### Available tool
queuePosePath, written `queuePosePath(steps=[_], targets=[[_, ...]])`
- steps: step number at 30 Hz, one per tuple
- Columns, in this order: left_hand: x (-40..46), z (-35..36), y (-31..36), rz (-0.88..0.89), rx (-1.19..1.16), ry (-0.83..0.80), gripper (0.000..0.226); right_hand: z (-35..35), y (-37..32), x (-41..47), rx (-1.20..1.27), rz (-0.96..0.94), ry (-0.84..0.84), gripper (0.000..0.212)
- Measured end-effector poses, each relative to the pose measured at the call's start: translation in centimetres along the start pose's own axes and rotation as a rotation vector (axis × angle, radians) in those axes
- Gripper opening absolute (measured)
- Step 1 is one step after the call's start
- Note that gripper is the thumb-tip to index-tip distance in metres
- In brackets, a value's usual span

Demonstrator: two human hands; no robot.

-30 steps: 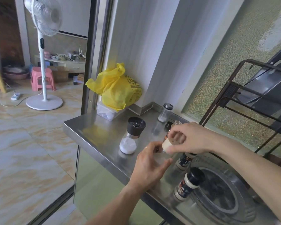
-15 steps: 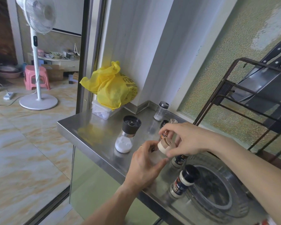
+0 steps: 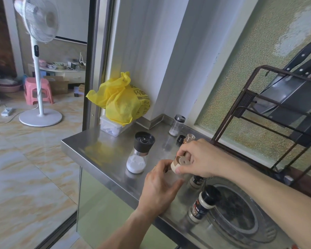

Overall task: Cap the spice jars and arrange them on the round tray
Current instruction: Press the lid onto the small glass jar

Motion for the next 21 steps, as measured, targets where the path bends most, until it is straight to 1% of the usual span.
queuePosePath(steps=[2,4,6,8,10,13,15,18,21], targets=[[0.1,-0.3,0.0,-0.032,0.001,0.029,0.043,0.2,-0.2,0.3,0.021,0.017,0.019,0.052],[0.3,-0.5,-0.1,-0.065,0.003,0.06,0.047,0.4,-0.1,1.1,0.053,0.051,-0.003,0.052],[0.5,-0.5,-0.3,-0.099,0.03,0.067,0.065,0.6,-0.1,2.2,0.076,0.089,-0.01,0.054],[0.5,-0.4,-0.5,-0.121,0.077,0.055,0.084,0.7,-0.2,3.7,0.068,0.109,0.027,0.055],[0.3,-0.2,-0.6,-0.112,0.132,0.05,0.091,0.8,-0.4,5.2,0.063,0.137,0.071,0.055],[0.3,0.0,-0.9,-0.104,0.183,0.025,0.09,0.8,-0.5,7.2,0.107,0.19,0.098,0.057],[0.4,0.0,-1.1,-0.109,0.193,0.018,0.087,1.1,-0.8,8.2,0.118,0.202,0.109,0.052],[0.6,0.0,-1.4,-0.135,0.18,0.021,0.075,2.1,-1.2,9.1,0.101,0.206,0.099,0.045],[0.8,0.2,-1.6,-0.149,0.179,0.001,0.061,2.9,-1.3,9.4,0.116,0.187,0.086,0.05]])
Point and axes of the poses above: each hand's wrist, its own x-axis towards the middle knuckle, its own z-axis out of the palm, y = z × x, the point moved 6 cm from there along x, towards the middle knuckle, and after that the axes turned 5 degrees about z, right-handed, at the moved point
